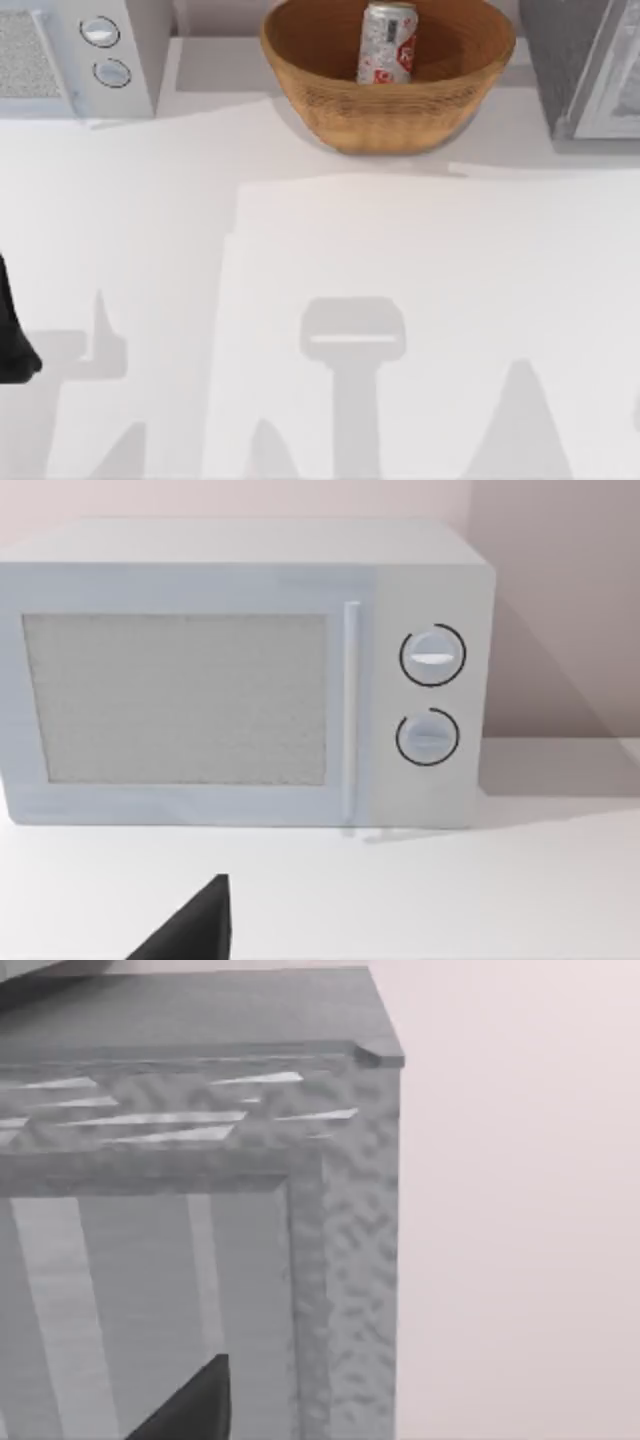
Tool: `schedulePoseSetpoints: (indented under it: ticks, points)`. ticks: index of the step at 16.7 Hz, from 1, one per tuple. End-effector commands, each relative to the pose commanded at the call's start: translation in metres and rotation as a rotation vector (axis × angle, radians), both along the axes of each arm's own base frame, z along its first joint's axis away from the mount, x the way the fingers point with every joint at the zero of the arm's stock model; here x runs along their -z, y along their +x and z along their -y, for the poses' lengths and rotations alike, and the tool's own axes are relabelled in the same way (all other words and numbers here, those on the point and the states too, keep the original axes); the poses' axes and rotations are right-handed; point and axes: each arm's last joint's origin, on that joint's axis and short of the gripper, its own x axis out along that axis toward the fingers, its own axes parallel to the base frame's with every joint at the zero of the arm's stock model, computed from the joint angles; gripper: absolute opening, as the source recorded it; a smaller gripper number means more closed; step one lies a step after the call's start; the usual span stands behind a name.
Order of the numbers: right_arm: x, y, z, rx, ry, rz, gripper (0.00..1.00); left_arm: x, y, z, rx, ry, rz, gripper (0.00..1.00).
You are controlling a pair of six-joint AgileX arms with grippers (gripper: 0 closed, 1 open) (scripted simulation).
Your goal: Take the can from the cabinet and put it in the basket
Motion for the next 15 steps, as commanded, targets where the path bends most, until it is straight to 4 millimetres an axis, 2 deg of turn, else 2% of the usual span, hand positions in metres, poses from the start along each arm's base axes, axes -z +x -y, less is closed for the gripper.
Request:
schedulePoseSetpoints:
  ticks: [3,6,8,15]
  points:
    - [-0.053,-0.012,-0.026,0.000,-0.004,0.003,1.00,0.000,0.000,0.000,0.000,0.000,0.000,1.00]
    - [-0.086,-0.024,-0.051,-0.002,-0.018,0.012,1.00,0.000,0.000,0.000,0.000,0.000,0.000,1.00]
    - [-0.096,-0.028,-0.059,-0.003,-0.025,0.016,1.00,0.000,0.000,0.000,0.000,0.000,0.000,1.00]
    - [-0.097,-0.026,-0.060,-0.001,-0.028,0.018,1.00,0.000,0.000,0.000,0.000,0.000,0.000,1.00]
